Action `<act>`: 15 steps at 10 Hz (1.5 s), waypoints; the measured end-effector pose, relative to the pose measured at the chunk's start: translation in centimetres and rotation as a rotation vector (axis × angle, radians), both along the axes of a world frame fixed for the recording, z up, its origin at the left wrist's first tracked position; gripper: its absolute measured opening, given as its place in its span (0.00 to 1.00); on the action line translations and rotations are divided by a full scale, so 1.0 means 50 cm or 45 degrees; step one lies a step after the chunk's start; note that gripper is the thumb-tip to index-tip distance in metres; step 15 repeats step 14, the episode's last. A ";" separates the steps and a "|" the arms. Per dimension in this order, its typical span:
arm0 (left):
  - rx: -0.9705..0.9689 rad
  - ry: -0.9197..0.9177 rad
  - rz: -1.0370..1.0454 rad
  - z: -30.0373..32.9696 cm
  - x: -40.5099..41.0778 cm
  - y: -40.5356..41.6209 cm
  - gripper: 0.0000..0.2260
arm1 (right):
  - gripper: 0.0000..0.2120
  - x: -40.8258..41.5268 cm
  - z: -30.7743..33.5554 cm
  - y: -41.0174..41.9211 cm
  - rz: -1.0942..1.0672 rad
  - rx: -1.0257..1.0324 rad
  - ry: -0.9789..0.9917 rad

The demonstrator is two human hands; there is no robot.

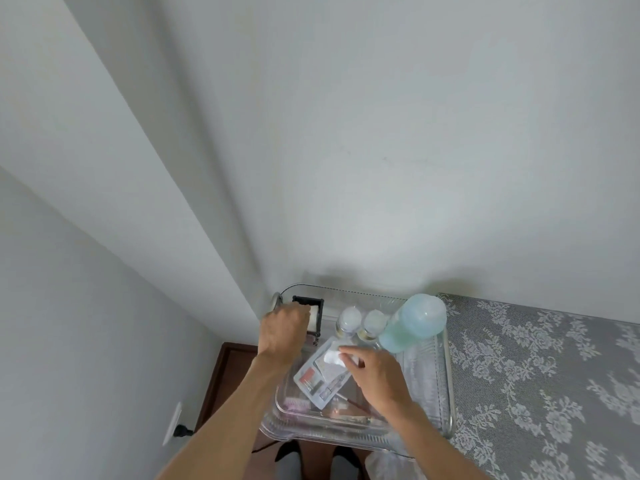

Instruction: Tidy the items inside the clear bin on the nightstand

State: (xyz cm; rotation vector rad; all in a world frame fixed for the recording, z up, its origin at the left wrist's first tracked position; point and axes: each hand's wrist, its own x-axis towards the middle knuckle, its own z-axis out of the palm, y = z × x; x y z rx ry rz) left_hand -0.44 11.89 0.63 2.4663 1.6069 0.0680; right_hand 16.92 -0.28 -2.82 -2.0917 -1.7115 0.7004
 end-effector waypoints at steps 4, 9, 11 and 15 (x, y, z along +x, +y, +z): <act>0.131 -0.242 0.204 -0.034 -0.146 -0.111 0.23 | 0.10 -0.083 0.012 0.205 0.134 0.193 -0.028; 0.036 -0.326 0.226 -0.034 -0.146 -0.114 0.26 | 0.18 -0.078 -0.016 0.250 0.336 -0.171 -0.315; 0.008 -0.354 0.231 -0.024 -0.142 -0.115 0.25 | 0.15 -0.085 0.048 0.195 0.242 0.140 -0.274; -0.243 -0.947 0.617 -0.024 -0.212 -0.172 0.25 | 0.19 0.028 0.396 -0.025 -0.217 0.679 0.403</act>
